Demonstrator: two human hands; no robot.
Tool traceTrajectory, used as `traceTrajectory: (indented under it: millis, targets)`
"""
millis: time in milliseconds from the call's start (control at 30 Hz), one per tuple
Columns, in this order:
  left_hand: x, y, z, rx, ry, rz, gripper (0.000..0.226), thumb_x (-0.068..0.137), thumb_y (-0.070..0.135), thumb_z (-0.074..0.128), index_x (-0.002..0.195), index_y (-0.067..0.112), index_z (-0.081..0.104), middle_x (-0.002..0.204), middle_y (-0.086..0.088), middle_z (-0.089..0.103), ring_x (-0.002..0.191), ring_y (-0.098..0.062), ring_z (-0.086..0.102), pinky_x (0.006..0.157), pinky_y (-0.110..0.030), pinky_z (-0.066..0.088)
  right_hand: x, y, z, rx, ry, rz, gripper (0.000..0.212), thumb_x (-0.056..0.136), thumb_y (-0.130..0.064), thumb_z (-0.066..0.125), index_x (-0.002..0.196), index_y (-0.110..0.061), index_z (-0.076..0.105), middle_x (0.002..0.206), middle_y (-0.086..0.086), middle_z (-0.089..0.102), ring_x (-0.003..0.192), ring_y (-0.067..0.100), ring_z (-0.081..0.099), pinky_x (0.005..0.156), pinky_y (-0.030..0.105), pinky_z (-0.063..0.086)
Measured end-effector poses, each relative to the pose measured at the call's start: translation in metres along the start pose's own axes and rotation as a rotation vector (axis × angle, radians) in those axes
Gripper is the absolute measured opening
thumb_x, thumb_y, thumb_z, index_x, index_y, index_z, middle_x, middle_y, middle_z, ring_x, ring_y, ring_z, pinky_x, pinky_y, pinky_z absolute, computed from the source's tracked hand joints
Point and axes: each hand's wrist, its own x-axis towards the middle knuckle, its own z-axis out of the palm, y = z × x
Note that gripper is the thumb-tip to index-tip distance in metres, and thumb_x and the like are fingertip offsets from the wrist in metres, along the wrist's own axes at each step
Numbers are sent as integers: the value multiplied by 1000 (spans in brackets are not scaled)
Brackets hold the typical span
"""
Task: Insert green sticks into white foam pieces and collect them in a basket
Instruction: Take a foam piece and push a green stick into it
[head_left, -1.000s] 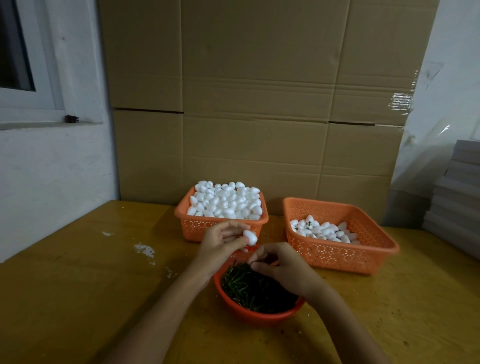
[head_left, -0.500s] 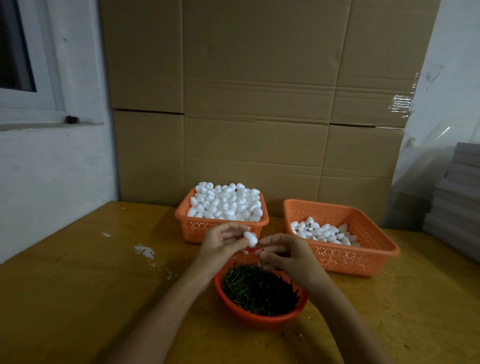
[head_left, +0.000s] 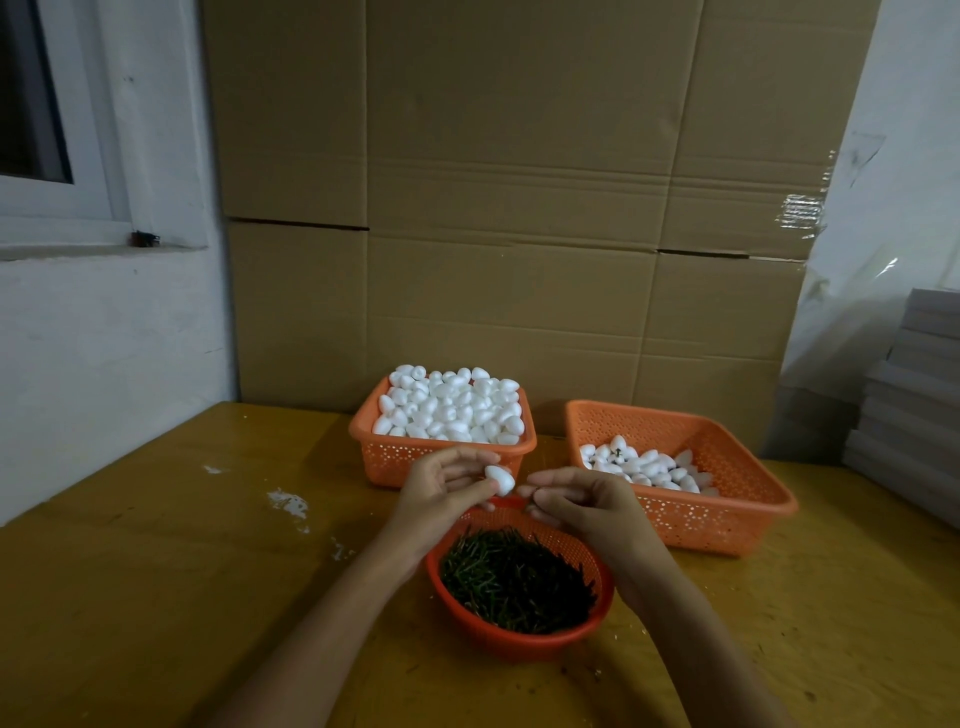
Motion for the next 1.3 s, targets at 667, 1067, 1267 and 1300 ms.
traceTrajectory:
  millis: [667,1067,1267,1300]
  targets:
    - [0,1,-1,-18,26,9,20,89,1,78,109,4,76,106,-9,80,96,-24,79,71,-26,63,-3,1,7,-114,129,-126,8,92,-3,73,99,1,75,85,16,78,74,20,76,68,22,61]
    - [0,-1,0,0,2,41,23,86,1,82,108,5,75,109,-9,80,102,-27,78,73,-31,65,-3,3,7,-141,101,-98,10,90,-4,76,100,0,76,85,18,79,76,27,78,69,28,64]
    - [1,-2,-2,2,-40,61,28,86,1,83,112,5,74,113,-9,80,107,-26,76,73,-28,63,-2,8,12,-334,54,-159,6,93,-3,76,96,-8,75,82,11,79,78,27,78,72,34,64]
    - [1,-2,-2,-4,-45,63,30,86,1,83,114,5,73,113,-10,80,108,-27,76,73,-28,63,-2,9,12,-348,51,-163,6,93,-3,76,96,-7,74,81,10,79,77,27,78,72,35,64]
